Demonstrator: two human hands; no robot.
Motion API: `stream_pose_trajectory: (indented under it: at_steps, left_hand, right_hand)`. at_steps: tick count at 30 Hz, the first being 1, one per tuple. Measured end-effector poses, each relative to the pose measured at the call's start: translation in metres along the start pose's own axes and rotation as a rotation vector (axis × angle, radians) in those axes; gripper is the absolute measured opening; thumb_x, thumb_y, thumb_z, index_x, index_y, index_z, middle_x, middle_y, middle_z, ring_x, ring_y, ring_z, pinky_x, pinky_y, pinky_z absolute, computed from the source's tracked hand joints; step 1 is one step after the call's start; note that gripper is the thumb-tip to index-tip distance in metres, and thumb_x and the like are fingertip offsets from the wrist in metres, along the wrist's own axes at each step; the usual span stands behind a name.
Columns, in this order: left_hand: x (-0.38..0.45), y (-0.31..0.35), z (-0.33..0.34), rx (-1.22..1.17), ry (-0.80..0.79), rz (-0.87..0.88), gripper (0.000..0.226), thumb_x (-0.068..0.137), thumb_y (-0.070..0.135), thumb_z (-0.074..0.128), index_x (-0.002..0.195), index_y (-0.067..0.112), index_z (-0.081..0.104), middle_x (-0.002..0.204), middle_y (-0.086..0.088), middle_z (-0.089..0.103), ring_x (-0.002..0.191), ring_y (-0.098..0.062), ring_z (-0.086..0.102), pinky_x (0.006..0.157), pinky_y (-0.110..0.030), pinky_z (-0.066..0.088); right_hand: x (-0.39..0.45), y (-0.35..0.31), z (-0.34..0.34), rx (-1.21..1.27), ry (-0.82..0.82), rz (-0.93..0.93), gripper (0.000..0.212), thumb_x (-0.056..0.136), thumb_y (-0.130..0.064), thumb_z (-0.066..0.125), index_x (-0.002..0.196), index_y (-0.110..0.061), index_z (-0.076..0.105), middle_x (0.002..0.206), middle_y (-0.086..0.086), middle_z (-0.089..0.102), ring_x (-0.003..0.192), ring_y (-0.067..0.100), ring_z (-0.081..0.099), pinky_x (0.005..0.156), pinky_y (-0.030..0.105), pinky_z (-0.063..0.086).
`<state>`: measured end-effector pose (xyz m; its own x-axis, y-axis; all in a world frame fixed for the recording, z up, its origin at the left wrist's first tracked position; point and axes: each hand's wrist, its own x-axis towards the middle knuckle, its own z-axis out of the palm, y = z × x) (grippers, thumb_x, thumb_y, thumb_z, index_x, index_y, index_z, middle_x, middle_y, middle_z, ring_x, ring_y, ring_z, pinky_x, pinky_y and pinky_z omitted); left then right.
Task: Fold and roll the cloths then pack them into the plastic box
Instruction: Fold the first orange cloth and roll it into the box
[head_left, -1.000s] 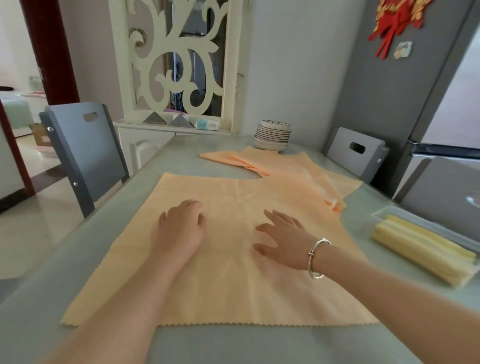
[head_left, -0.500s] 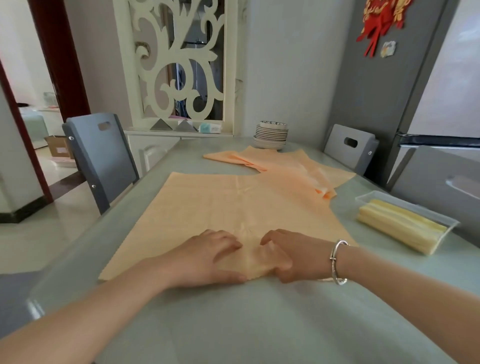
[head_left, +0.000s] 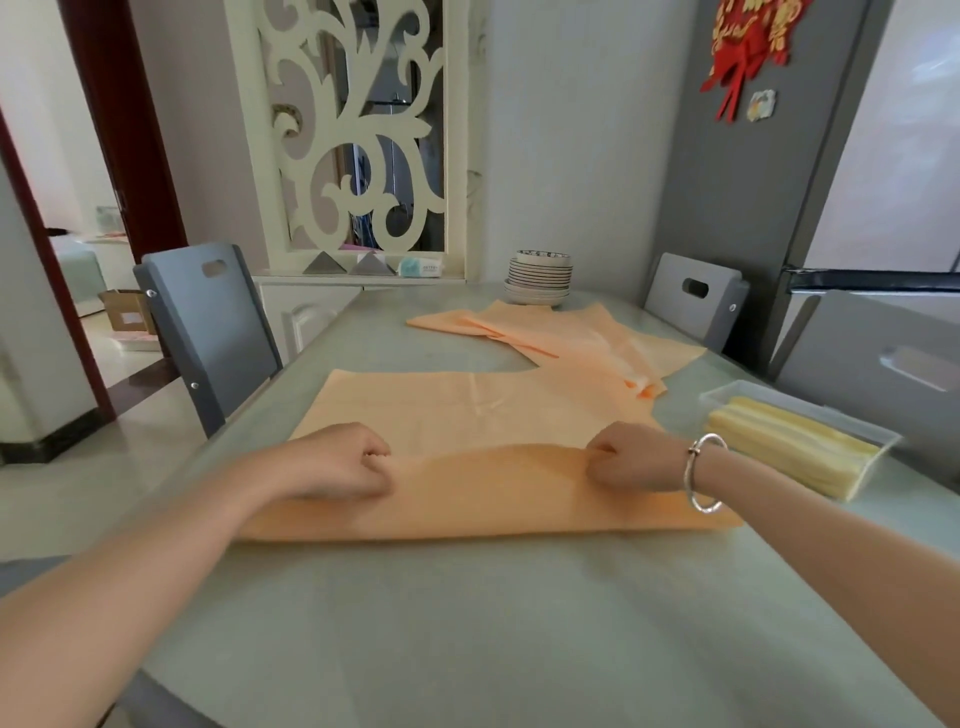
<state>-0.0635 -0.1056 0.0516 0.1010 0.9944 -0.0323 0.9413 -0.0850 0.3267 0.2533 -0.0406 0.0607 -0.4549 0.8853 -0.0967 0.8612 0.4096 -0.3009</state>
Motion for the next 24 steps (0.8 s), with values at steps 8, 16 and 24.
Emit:
stream_pose_trajectory:
  at_steps: [8,16,24]
  left_hand:
    - [0.03,-0.025,0.002,-0.048,0.095,-0.157,0.031,0.079,0.026,0.058,0.053,0.017,0.044,0.058,0.004,0.04,0.055,-0.017,0.039,0.055,-0.026,0.029]
    - [0.067,-0.029,0.029,0.172,0.406,-0.18,0.01,0.087,0.028,0.045,0.077,0.026,0.047,0.088,0.008,0.046,0.096,-0.023,0.049,0.073,-0.031,0.034]
    - [0.087,-0.032,0.034,0.409,0.277,-0.197,0.019,0.096,0.039,0.033,0.103,0.025,0.044,0.113,0.005,0.048,0.111,-0.024,0.045,0.108,-0.047,0.024]
  right_hand:
    - [0.042,0.009,-0.005,-0.378,0.061,0.1,0.017,0.087,-0.017,0.042,0.084,-0.012,0.058,0.097,0.006,0.061,0.089,0.026,0.059,0.076,0.032,0.048]
    - [0.087,0.004,0.019,-0.592,0.254,0.209,0.03,0.088,-0.017,0.039,0.114,-0.018,0.053,0.119,0.003,0.054,0.115,0.022,0.045,0.09,0.034,0.034]
    - [0.103,0.024,0.033,-0.43,0.351,0.174,0.031,0.094,-0.037,0.035,0.112,-0.017,0.049,0.118,0.005,0.05,0.115,0.025,0.045,0.102,0.037,0.028]
